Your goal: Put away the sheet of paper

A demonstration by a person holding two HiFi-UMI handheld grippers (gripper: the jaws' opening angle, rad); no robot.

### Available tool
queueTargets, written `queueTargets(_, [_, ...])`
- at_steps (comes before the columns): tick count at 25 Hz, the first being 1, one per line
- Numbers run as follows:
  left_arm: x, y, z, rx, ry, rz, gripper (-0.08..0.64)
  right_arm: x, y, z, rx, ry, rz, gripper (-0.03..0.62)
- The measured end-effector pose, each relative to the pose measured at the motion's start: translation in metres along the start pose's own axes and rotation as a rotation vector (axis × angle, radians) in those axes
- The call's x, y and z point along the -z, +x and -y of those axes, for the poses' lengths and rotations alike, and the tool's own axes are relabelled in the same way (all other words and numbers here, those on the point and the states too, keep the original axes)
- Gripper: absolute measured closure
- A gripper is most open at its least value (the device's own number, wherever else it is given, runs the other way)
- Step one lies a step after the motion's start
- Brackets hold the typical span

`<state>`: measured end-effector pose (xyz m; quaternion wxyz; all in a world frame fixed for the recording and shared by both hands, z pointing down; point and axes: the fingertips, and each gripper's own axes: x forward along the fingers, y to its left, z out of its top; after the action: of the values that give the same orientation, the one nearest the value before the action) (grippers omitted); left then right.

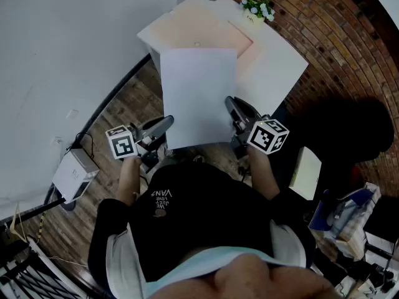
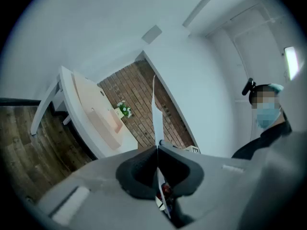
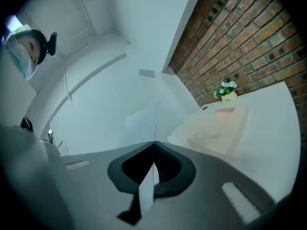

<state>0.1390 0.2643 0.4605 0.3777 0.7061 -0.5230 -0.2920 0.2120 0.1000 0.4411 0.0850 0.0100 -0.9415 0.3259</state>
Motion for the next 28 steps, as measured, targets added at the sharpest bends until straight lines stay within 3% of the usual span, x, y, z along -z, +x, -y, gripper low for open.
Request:
queueTargets(18, [0.021,0.037,-0.018,-0.044,-0.009,-0.031,0.56,0.002,-0.017,0.039,0.056,-0.024,-0.056,0.591])
queueTargets(28, [-0.001,0.041,-0.04,-0.025,-0.018,-0.059,0.56,-0.002,0.007,0.049,0.105,-0.015,-0.044,0.592])
